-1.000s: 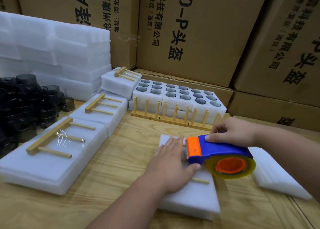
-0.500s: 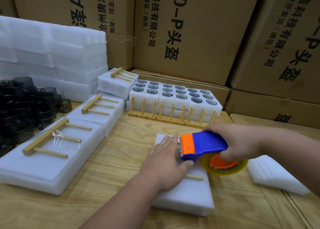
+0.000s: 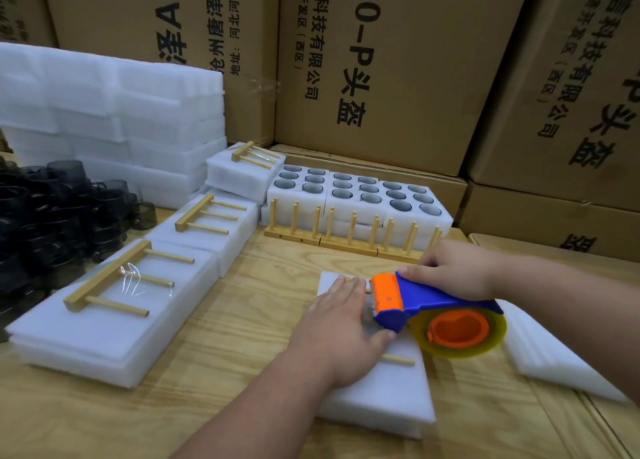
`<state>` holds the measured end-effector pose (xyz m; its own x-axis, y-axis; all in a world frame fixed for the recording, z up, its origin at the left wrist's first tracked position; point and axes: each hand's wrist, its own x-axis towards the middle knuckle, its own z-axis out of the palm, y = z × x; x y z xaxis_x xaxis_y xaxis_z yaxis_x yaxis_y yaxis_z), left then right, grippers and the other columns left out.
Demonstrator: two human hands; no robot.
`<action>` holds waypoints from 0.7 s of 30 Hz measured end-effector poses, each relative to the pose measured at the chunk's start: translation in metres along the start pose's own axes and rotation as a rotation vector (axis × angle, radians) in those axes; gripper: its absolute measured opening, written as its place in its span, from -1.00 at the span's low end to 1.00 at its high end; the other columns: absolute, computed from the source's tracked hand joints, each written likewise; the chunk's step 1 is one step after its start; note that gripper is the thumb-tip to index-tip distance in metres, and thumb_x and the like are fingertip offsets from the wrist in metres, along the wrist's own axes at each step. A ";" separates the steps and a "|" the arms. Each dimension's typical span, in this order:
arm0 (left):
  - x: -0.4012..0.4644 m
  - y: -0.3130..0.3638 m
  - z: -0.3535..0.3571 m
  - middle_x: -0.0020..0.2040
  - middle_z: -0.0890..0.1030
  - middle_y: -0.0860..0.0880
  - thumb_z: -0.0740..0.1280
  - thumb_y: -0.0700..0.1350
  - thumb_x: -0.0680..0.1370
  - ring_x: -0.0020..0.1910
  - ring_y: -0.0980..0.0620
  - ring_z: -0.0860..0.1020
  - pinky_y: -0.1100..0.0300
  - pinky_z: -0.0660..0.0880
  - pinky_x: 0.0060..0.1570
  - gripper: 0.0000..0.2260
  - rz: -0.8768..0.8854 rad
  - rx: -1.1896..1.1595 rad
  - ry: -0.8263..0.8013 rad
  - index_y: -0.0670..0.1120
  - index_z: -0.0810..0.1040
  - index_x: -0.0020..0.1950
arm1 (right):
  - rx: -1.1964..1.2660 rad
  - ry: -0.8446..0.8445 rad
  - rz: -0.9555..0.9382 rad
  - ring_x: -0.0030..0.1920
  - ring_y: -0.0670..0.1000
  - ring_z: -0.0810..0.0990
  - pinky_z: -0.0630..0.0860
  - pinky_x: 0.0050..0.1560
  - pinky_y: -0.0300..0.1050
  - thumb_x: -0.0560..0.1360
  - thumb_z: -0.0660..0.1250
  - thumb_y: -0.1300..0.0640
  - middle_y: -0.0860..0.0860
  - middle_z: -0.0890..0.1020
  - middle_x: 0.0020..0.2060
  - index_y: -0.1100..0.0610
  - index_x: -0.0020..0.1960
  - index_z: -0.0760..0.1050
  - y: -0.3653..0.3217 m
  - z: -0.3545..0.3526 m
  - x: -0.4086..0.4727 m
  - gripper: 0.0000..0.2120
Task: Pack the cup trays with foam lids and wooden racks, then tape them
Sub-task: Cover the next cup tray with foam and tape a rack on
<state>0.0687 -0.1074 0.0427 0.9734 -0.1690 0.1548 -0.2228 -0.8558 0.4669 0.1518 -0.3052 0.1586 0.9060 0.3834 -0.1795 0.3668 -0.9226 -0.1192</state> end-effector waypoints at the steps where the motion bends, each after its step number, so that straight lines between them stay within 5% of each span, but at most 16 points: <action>1: 0.001 0.001 0.000 0.68 -0.03 0.10 0.17 0.37 0.58 0.64 0.13 -0.17 0.08 -0.08 0.58 -0.18 0.000 0.024 -0.008 -0.01 -0.06 0.69 | 0.008 0.009 -0.016 -0.36 -0.04 0.50 0.38 -0.29 -0.11 0.52 0.13 -0.46 -0.07 0.54 -0.42 0.00 -0.35 0.50 0.003 -0.001 0.000 -0.41; 7: 0.002 0.004 -0.001 0.68 -0.04 0.08 0.13 0.37 0.59 0.64 0.12 -0.17 0.08 -0.07 0.58 -0.19 -0.021 0.043 -0.031 -0.04 -0.03 0.68 | 0.051 0.054 -0.090 -0.41 -0.13 0.46 0.39 -0.30 -0.09 0.32 0.03 -0.58 -0.16 0.54 -0.45 -0.23 -0.35 0.54 0.015 0.001 -0.006 -0.48; 11: 0.002 0.004 -0.002 0.69 -0.06 0.07 0.07 0.27 0.66 0.64 0.10 -0.17 0.06 -0.07 0.59 -0.30 -0.025 0.078 -0.045 -0.03 -0.04 0.68 | 0.083 0.050 -0.059 -0.35 -0.09 0.56 0.50 -0.22 0.00 0.32 0.06 -0.58 -0.08 0.63 -0.36 -0.12 -0.24 0.63 0.031 -0.002 -0.014 -0.38; 21: 0.000 0.002 -0.003 0.68 -0.12 0.11 0.04 0.29 0.65 0.63 0.12 -0.21 0.08 -0.13 0.59 -0.30 -0.027 0.064 -0.090 -0.01 -0.07 0.68 | 0.115 0.055 0.168 -0.44 -0.13 0.56 0.40 -0.34 -0.17 0.32 0.11 -0.56 -0.05 0.65 -0.41 0.06 -0.24 0.64 0.098 -0.009 -0.057 -0.29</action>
<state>0.0684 -0.1084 0.0461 0.9805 -0.1860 0.0630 -0.1953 -0.8895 0.4132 0.1375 -0.4178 0.1659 0.9637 0.2187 -0.1530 0.1858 -0.9613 -0.2036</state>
